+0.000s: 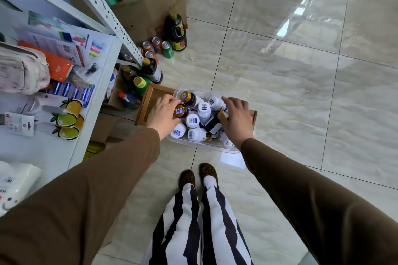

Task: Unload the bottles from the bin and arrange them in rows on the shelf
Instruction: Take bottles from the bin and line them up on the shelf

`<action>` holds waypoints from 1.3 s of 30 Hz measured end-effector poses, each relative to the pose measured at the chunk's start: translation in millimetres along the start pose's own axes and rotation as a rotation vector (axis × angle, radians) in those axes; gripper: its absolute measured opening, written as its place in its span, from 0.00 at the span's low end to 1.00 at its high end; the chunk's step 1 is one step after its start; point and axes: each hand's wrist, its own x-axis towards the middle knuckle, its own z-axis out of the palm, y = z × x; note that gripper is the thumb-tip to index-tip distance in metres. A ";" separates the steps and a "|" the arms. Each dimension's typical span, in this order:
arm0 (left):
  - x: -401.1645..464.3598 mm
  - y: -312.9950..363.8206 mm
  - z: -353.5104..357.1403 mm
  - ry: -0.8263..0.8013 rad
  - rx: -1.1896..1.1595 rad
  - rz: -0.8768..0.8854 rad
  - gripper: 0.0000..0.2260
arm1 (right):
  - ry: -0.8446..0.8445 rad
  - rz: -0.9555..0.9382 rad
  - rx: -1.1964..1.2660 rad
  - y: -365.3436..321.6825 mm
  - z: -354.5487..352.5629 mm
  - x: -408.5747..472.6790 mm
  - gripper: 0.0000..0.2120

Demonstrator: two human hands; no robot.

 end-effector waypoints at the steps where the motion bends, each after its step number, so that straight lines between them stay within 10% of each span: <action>1: 1.3 -0.6 0.5 -0.005 0.009 -0.003 0.25 | -0.046 -0.044 -0.036 -4.9 4.3 6.0 0.24; 18: -0.7 2.8 -13.9 0.020 -0.200 -0.087 0.20 | -0.191 -0.108 -0.120 -35.5 14.7 44.5 0.17; 27: -54.9 28.5 -137.1 0.100 -0.580 -0.173 0.17 | -0.210 -0.167 0.421 -108.2 -106.3 48.8 0.14; 39: -239.2 28.9 -310.4 0.415 -0.684 -0.083 0.13 | -0.258 -0.598 0.497 -282.9 -239.1 -52.5 0.17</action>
